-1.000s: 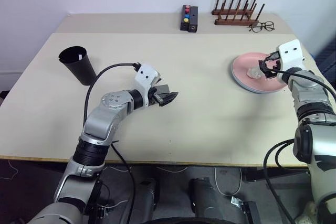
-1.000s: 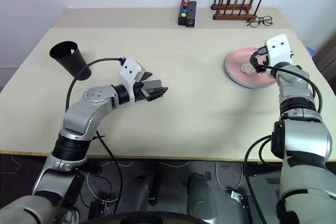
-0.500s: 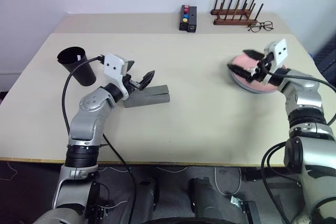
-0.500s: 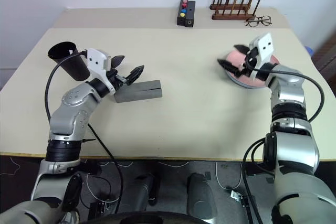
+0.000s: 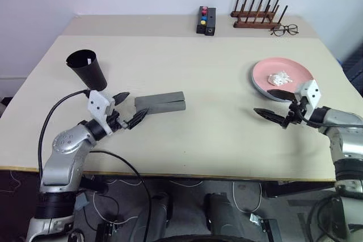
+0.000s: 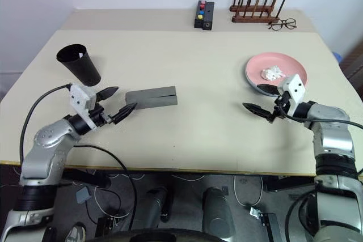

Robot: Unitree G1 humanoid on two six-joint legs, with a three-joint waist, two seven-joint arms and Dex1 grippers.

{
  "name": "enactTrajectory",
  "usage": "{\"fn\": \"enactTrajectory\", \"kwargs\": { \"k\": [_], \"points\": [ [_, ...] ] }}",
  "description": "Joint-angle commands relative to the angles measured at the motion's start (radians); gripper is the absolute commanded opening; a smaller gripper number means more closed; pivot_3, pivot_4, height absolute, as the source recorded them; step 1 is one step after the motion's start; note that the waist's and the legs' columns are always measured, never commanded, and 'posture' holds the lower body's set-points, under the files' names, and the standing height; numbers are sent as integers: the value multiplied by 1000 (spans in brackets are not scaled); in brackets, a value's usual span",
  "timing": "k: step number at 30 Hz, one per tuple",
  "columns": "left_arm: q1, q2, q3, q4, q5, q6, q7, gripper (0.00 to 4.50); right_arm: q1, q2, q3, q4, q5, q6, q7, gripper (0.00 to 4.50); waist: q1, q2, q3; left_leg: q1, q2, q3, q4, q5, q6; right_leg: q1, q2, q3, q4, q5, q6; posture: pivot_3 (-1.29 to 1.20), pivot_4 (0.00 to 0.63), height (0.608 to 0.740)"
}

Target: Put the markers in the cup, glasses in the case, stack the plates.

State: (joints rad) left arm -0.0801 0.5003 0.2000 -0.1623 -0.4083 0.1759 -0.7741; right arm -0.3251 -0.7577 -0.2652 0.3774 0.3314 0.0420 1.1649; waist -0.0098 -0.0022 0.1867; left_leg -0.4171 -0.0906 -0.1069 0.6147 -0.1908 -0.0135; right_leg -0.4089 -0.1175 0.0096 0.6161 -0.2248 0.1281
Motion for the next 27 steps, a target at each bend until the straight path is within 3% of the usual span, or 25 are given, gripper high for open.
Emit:
{"fn": "enactTrajectory", "kwargs": {
  "k": [1,13,27],
  "points": [
    [54,6,68,-66,-64,-36,-21,4500,99,-23,-98,-150,69,28,-36,4428,2,0,0,0,0,0,0,0,0,0,0,0,0,0,0,0,150,740],
    [277,13,158,-108,-136,-123,-101,4500,418,-9,-271,-419,244,157,-57,4428,0,0,-1,-1,2,1,-1,-1,0,0,-2,2,-1,-3,0,0,150,740],
    [252,6,153,-65,-148,-137,-123,4500,509,12,-258,-477,222,125,-117,4428,0,1,-1,-6,3,1,0,-1,0,-3,-3,2,-4,-4,1,0,150,740]
  ]
}}
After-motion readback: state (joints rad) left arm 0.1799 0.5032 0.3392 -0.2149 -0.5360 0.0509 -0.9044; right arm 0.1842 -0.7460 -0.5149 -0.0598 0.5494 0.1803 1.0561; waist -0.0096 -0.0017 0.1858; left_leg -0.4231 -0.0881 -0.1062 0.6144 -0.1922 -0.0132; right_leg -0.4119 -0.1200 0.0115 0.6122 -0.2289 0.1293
